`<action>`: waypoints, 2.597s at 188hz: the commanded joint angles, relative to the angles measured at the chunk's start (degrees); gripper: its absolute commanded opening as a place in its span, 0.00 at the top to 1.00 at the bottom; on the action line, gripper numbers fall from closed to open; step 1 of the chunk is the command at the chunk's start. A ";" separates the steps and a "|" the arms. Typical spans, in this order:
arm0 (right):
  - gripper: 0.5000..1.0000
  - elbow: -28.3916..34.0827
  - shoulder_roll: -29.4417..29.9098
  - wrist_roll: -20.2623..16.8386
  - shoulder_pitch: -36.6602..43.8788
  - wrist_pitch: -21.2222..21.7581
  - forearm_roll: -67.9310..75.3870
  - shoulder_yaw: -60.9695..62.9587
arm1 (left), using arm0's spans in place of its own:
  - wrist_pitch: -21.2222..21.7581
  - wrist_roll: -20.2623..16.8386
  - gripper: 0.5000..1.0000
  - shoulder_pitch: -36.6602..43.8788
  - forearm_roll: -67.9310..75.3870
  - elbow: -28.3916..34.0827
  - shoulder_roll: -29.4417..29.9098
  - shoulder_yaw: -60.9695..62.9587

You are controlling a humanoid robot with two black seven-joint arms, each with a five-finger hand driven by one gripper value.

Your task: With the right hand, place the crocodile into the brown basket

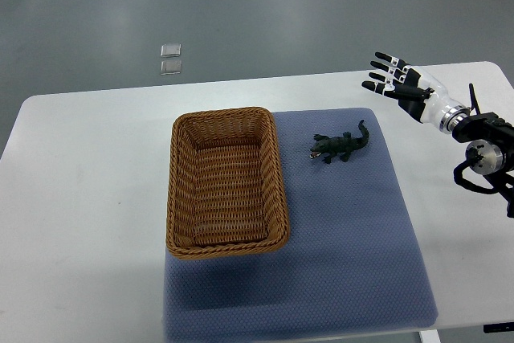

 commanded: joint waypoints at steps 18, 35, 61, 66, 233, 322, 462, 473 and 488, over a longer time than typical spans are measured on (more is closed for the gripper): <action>0.14 0.14 -0.29 1.07 2.18 0.48 -10.03 -0.22 | 0.02 0.02 0.00 -0.01 -0.08 0.03 0.00 -0.06; 0.14 0.23 -0.38 2.57 3.67 1.44 -16.28 -0.31 | 0.02 -0.07 0.00 -0.01 -0.08 0.03 0.00 -0.06; 0.14 0.93 -0.38 4.15 5.69 3.90 -27.70 -0.31 | 0.02 0.02 0.00 -0.01 -0.08 0.21 0.00 -0.06; 0.14 1.19 -0.46 5.02 6.13 4.61 -30.24 -0.31 | 0.02 0.02 0.00 -0.01 -0.08 0.21 0.00 -0.06; 0.15 11.65 -2.93 14.80 16.24 -12.09 -80.08 -21.49 | 0.02 0.02 0.00 -0.01 -0.08 0.47 0.00 0.12; 0.15 10.78 -2.40 14.80 16.24 -20.00 -80.35 -30.02 | 0.02 0.02 0.00 -0.27 -0.08 0.39 0.00 0.12; 0.28 0.93 3.58 14.80 16.24 -20.97 -80.35 -33.71 | 0.02 0.02 0.00 -0.53 -0.08 0.65 0.00 0.20; 0.31 0.32 3.58 14.80 16.33 -20.88 -80.35 -33.80 | 0.02 0.02 0.00 -0.53 -0.08 0.65 0.00 0.20; 0.32 0.05 3.58 14.80 16.33 -20.88 -80.35 -33.80 | 0.02 0.02 0.00 -0.62 -0.08 0.74 0.00 0.20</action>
